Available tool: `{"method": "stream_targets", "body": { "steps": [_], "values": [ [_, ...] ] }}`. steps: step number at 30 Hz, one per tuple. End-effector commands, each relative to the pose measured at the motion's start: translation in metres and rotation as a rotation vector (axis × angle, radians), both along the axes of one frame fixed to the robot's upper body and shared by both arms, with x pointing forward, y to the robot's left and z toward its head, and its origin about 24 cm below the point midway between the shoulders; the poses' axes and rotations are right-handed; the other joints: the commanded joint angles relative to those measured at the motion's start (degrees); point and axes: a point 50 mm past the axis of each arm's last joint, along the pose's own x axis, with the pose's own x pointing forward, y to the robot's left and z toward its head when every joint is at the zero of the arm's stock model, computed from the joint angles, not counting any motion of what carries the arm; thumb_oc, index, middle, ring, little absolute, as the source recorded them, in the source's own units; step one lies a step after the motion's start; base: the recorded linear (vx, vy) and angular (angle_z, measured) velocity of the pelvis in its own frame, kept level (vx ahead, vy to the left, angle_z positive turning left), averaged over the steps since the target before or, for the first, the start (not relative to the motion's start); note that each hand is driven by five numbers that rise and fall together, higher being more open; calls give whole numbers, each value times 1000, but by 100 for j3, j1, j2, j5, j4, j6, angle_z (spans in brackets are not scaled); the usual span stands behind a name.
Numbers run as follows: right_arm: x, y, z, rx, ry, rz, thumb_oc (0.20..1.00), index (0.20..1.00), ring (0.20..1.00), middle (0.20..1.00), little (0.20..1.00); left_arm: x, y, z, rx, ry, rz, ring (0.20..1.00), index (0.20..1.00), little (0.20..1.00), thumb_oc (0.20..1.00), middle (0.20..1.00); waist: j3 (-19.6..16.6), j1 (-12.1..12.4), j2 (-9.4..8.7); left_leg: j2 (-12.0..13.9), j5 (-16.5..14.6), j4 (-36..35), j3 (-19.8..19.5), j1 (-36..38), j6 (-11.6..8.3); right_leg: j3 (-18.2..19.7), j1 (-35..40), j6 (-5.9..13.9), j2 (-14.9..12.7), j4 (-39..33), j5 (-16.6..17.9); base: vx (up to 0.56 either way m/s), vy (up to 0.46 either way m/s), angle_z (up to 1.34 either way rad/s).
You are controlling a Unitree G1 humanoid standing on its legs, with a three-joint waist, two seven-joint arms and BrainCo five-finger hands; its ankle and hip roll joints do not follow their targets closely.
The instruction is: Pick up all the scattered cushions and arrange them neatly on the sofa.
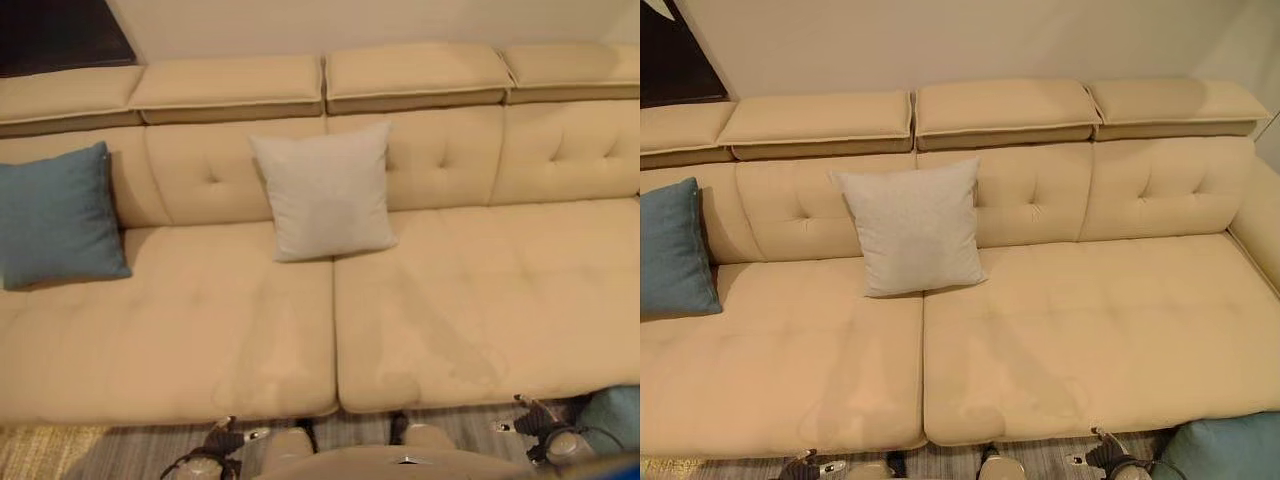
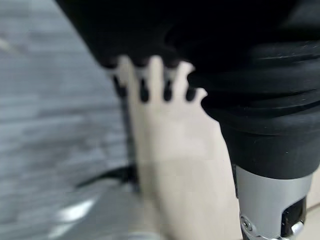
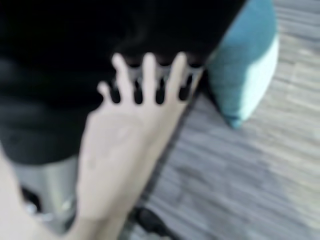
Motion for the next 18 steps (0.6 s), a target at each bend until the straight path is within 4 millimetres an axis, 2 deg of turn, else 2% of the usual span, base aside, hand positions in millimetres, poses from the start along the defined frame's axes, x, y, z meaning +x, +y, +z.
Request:
{"method": "stream_targets", "body": {
  "steps": [1, 2, 3, 4, 5, 6, 8, 9, 10, 14, 15, 16, 17, 18],
  "values": [
    [16, 3, 3, -4, -37, -26, 1000, 1000, 1000, 1000, 1000, 39, 6, 16, 28, -135, -56, 1000, 1000, 1000, 1000, 1000, 183, -177, -205, -387, -610, -313, -329, 374, 165, 406, -128, 636, 37, -1372, 1214, -215, 311, -69],
    [16, 3, 3, -4, -37, -26, 1000, 1000, 1000, 1000, 1000, 39, 6, 16, 28, -135, -56, 1000, 1000, 1000, 1000, 1000, 185, -170, -208, -389, -605, -325, -322, 384, 166, 413, -128, 637, 37, -1371, 1215, -294, 334, -47],
    [18, 5, 2, -4, -37, -21, 1000, 1000, 1000, 1000, 1000, 42, 9, 19, 40, -150, -61, 1000, 1000, 1000, 1000, 1000, 243, -184, -220, -448, -585, -442, -294, 396, 217, 445, -285, 732, -21, -1371, 1348, -279, 234, -33],
    [20, 8, 2, -11, -26, -3, 1000, 1000, 1000, 1000, 1000, 44, 15, 21, 59, -154, -54, 1000, 1000, 1000, 1000, 1000, 316, -100, -238, -486, -536, -590, -116, 385, 285, 310, -463, 869, -167, -1446, 1479, -278, 233, -66],
    [20, 8, 2, -11, -26, -3, 1000, 1000, 1000, 1000, 1000, 44, 15, 21, 59, -154, -54, 1000, 1000, 1000, 1000, 1000, 325, -83, -238, -482, -539, -597, -100, 401, 285, 325, -456, 870, -160, -1448, 1481, -357, 219, -151],
    [21, 14, -1, -5, -14, 20, 1000, 1000, 1000, 1000, 1000, 41, 23, 23, 84, -141, -52, 1000, 1000, 1000, 1000, 1000, 458, -15, -216, -389, -406, -671, 80, 390, 324, 80, -633, 925, -290, -1364, 1464, -259, 126, -150],
    [19, 15, -2, -3, -1, 22, 1000, 1000, 1000, 1000, 1000, 40, 25, 22, 89, -131, -51, 1000, 1000, 1000, 1000, 1000, 488, 15, -206, -373, -338, -718, 120, 377, 358, -4, -603, 896, -295, -1278, 1394, -268, 134, -102],
    [15, 16, -5, -3, 21, 23, 1000, 1000, 1000, 1000, 1000, 31, 28, 19, 93, -95, -32, 1000, 1000, 1000, 1000, 1000, 511, 148, -139, -316, -189, -841, 312, 356, 439, -263, -438, 767, -281, -774, 1146, -198, 103, -53],
    [15, 17, -5, -2, 21, 23, 1000, 1000, 1000, 1000, 1000, 31, 28, 19, 93, -95, -32, 1000, 1000, 1000, 1000, 1000, 499, 143, -147, -327, -173, -849, 310, 341, 442, -263, -454, 768, -292, -777, 1154, -265, 143, -54],
    [8, 17, -7, -5, 40, 19, 1000, 1000, 1000, 1000, 1000, 7, 29, 10, 85, -2, -9, 1000, 1000, 1000, 1000, 1000, 293, 342, -69, -229, 61, -1088, 661, 363, 555, -473, 87, 606, -32, 84, 505, -144, 75, -80],
    [7, 17, -8, -5, 46, 24, 1000, 1000, 1000, 1000, 1000, 1, 28, 8, 82, 18, -8, 1000, 1000, 1000, 1000, 1000, 233, 401, -79, -207, 84, -1119, 774, 357, 556, -535, 253, 582, 28, 146, 356, -182, 10, -51],
    [9, 19, -8, -4, 41, 39, 1000, 1000, 1000, 1000, 1000, -6, 30, 6, 83, 41, 0, 1000, 1000, 1000, 1000, 1000, 106, 556, -115, -116, 182, -1160, 1077, 264, 511, -840, 574, 607, 46, 150, 248, -123, -13, -59],
    [9, 19, -8, -4, 42, 39, 1000, 1000, 1000, 1000, 1000, -6, 30, 6, 83, 41, 0, 1000, 1000, 1000, 1000, 1000, 108, 562, -117, -116, 181, -1161, 1083, 269, 511, -834, 575, 607, 46, 151, 248, -136, -47, -94],
    [13, 20, -6, -9, 32, 51, 1000, 1000, 1000, 1000, 1000, -9, 29, 6, 82, 44, 2, 1000, 1000, 1000, 1000, 1000, 86, 661, -162, -68, 219, -1151, 1253, 237, 479, -1002, 760, 593, 16, -68, 251, -66, -67, -123]
  ]
}}
